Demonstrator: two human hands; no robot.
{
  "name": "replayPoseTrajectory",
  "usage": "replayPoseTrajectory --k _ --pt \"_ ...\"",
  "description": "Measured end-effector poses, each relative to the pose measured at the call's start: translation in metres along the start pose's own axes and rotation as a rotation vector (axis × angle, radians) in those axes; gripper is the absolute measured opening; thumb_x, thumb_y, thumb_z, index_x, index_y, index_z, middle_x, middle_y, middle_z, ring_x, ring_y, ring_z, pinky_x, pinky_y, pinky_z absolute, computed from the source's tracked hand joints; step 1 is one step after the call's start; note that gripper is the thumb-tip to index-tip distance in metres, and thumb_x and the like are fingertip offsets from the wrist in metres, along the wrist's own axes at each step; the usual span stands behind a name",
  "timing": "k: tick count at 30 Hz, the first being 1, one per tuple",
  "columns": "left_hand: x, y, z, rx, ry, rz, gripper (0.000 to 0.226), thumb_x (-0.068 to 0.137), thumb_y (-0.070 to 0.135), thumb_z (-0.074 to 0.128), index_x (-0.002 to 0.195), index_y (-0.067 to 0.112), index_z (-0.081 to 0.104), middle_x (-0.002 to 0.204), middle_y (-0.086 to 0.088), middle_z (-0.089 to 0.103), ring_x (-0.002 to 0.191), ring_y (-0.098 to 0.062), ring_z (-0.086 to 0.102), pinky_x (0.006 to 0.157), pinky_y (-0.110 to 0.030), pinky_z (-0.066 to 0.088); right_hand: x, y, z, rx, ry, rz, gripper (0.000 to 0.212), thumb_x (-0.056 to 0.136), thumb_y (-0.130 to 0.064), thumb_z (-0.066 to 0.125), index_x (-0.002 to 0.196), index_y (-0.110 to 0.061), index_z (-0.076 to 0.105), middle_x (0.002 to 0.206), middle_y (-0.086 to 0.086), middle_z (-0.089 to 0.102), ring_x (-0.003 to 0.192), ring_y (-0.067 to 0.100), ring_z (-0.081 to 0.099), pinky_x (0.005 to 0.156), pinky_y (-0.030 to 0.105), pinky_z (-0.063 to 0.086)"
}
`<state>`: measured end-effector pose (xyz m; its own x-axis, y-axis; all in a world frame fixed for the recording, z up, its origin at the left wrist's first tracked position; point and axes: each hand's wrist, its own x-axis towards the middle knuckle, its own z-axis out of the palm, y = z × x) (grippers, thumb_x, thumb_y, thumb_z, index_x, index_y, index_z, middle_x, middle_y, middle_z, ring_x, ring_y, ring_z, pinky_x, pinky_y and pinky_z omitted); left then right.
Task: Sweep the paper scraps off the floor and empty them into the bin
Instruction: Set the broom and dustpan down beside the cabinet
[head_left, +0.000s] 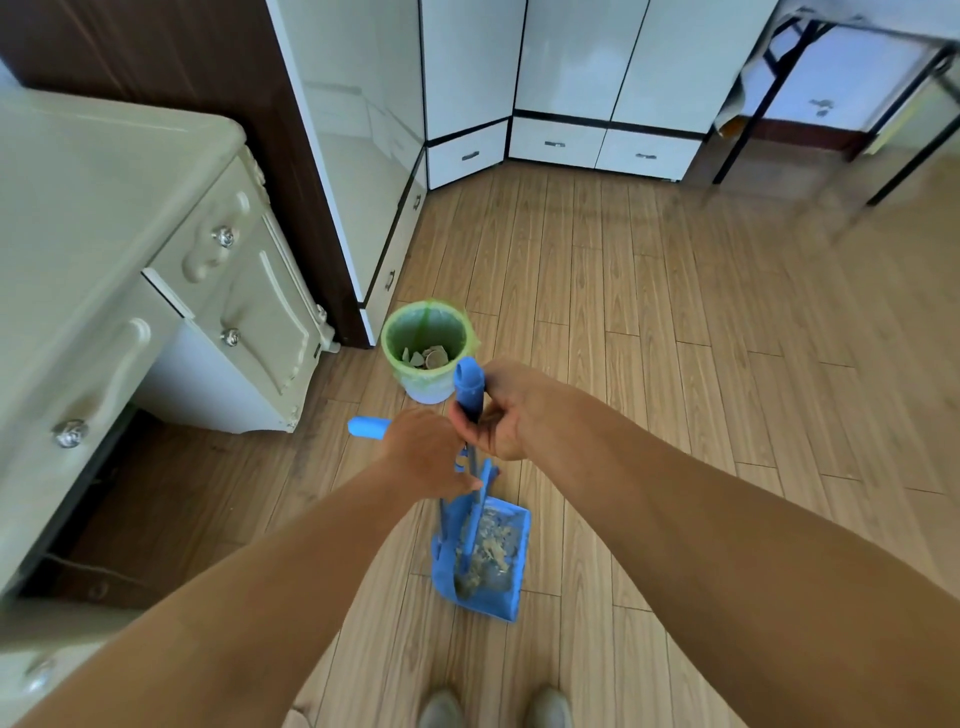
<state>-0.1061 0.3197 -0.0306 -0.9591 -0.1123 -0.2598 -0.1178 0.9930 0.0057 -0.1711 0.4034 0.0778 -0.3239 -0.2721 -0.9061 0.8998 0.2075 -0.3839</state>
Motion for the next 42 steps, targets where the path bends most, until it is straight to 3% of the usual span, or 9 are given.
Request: replayPoseTrajectory --k 3,8,13,17,22,28,35,39,42 --pt "0.004 -0.001 0.0 0.038 0.019 -0.004 0.049 0.077 0.06 0.058 0.105 0.02 0.062 0.097 0.003 0.067 0.095 -0.02 0.063 0.079 -0.031 0.045 -0.004 0.0 -0.002 0.034 0.005 -0.005 0.012 0.087 -0.009 0.057 0.092 0.002 0.056 0.069 0.013 0.051 0.024 0.017 0.05 0.027 0.02 0.044" --pt "0.003 -0.005 -0.003 0.088 0.031 0.0 0.029 0.086 0.04 0.053 0.102 0.017 0.062 0.1 0.002 0.065 0.1 -0.021 0.059 0.088 -0.031 0.042 -0.014 0.003 -0.008 0.089 0.028 -0.014 0.024 0.087 -0.009 0.056 0.065 0.001 0.051 0.035 0.009 0.05 0.021 0.014 0.046 0.028 0.018 0.045" --pt "-0.005 -0.007 0.007 0.035 0.159 -0.082 0.036 0.079 0.051 0.057 0.104 0.026 0.062 0.104 0.009 0.06 0.11 -0.018 0.05 0.1 -0.031 0.035 -0.017 0.003 -0.003 0.026 0.031 0.002 0.021 0.089 -0.006 0.055 0.069 0.001 0.053 0.056 0.012 0.052 0.021 0.015 0.047 0.029 0.018 0.047" --pt "-0.012 0.001 0.004 0.008 0.312 -0.197 0.03 0.064 0.041 0.074 0.088 0.025 0.063 0.087 0.008 0.061 0.091 -0.015 0.059 0.084 -0.029 0.047 -0.012 0.007 0.007 -0.004 0.004 0.028 0.018 0.089 -0.009 0.058 0.076 0.002 0.055 0.063 0.011 0.051 0.023 0.014 0.048 0.029 0.019 0.046" --pt "-0.014 0.01 -0.011 -0.091 0.246 -0.266 0.026 0.085 0.033 0.052 0.108 0.021 0.056 0.107 0.004 0.056 0.111 -0.019 0.051 0.098 -0.032 0.038 -0.007 0.009 0.014 0.014 0.001 0.038 0.02 0.089 -0.013 0.06 0.078 0.003 0.053 0.07 0.017 0.049 0.022 0.017 0.048 0.027 0.02 0.044" --pt "-0.02 0.025 -0.008 -0.193 0.222 -0.443 0.016 0.086 0.028 0.046 0.095 0.018 0.055 0.095 0.0 0.057 0.093 -0.024 0.055 0.075 -0.035 0.045 -0.003 0.01 0.011 0.07 -0.013 0.038 0.016 0.089 -0.012 0.06 0.085 0.004 0.058 0.065 0.014 0.054 0.024 0.018 0.051 0.027 0.021 0.045" --pt "-0.03 0.043 0.017 -0.627 0.366 -0.722 0.057 0.069 0.053 0.023 0.101 0.015 0.05 0.103 -0.003 0.055 0.088 -0.019 0.045 0.078 -0.027 0.039 -0.006 0.013 0.006 0.05 -0.025 0.019 0.021 0.09 -0.011 0.056 0.074 0.002 0.052 0.066 0.012 0.048 0.023 0.014 0.047 0.029 0.02 0.047" --pt "-0.036 0.044 0.015 -0.959 0.346 -0.91 0.077 0.064 0.047 0.071 0.122 0.006 0.041 0.122 -0.009 0.048 0.108 -0.027 0.054 0.091 -0.038 0.047 -0.006 0.014 0.003 0.042 -0.02 0.012 0.019 0.09 -0.01 0.055 0.075 0.001 0.052 0.066 0.012 0.049 0.021 0.014 0.047 0.03 0.019 0.047" --pt "-0.031 0.042 0.021 -1.089 0.239 -0.928 0.092 0.057 0.046 0.078 0.131 0.007 0.039 0.124 -0.006 0.051 0.113 -0.025 0.055 0.093 -0.038 0.048 -0.005 0.015 0.001 0.062 -0.008 0.03 0.018 0.089 -0.011 0.058 0.077 0.002 0.052 0.064 0.011 0.049 0.022 0.015 0.048 0.028 0.019 0.045"
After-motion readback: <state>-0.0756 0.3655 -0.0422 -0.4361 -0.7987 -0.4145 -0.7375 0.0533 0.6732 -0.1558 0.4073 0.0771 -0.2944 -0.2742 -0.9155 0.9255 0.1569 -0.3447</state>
